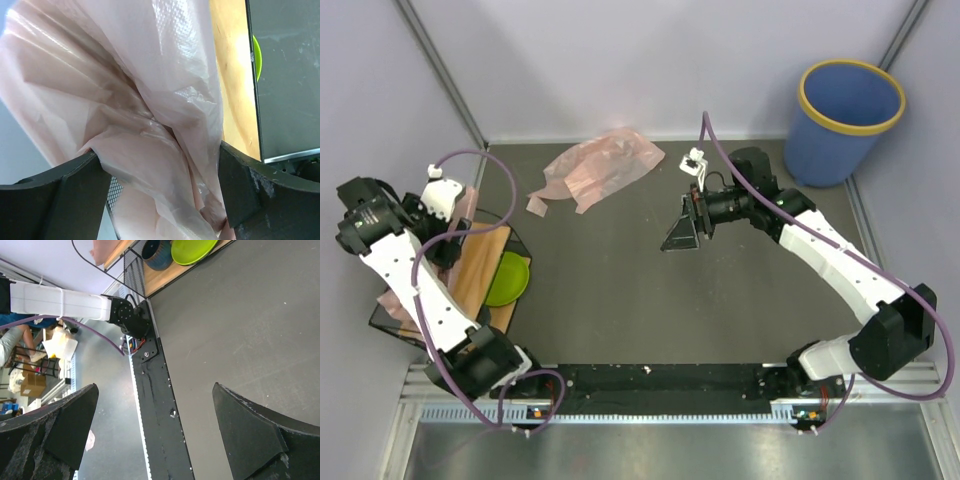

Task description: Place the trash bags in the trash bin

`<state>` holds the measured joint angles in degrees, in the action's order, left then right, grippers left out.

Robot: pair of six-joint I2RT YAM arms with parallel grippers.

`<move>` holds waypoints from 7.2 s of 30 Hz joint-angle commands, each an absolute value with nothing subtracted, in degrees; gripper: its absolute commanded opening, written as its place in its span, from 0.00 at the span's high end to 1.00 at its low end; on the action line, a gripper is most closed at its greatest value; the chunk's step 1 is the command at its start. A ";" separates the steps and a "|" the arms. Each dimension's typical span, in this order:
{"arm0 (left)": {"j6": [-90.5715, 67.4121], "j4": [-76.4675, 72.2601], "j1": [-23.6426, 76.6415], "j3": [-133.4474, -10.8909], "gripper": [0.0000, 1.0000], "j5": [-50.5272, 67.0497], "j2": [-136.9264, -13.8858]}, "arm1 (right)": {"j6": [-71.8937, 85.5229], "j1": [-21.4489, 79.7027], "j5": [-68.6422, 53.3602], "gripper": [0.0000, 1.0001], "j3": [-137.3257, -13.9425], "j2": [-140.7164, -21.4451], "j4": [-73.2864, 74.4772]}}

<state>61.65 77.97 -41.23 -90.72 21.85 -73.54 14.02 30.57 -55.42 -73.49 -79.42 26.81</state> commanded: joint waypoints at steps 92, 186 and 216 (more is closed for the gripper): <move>18.72 31.82 6.15 -123.75 0.17 13.80 -134.82 | -7.12 13.10 -41.49 0.01 -77.26 -79.01 45.17; 15.83 34.81 5.72 -65.31 0.29 58.80 -79.02 | -9.67 34.53 -12.22 0.10 -101.42 -127.43 36.12; 9.22 4.48 17.21 -48.51 0.09 60.57 -54.50 | -0.36 35.07 -40.77 1.00 -80.86 -79.30 34.63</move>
<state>4.86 11.25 11.64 -48.62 60.38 -58.57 -3.31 35.09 -34.54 -84.01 -82.11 35.55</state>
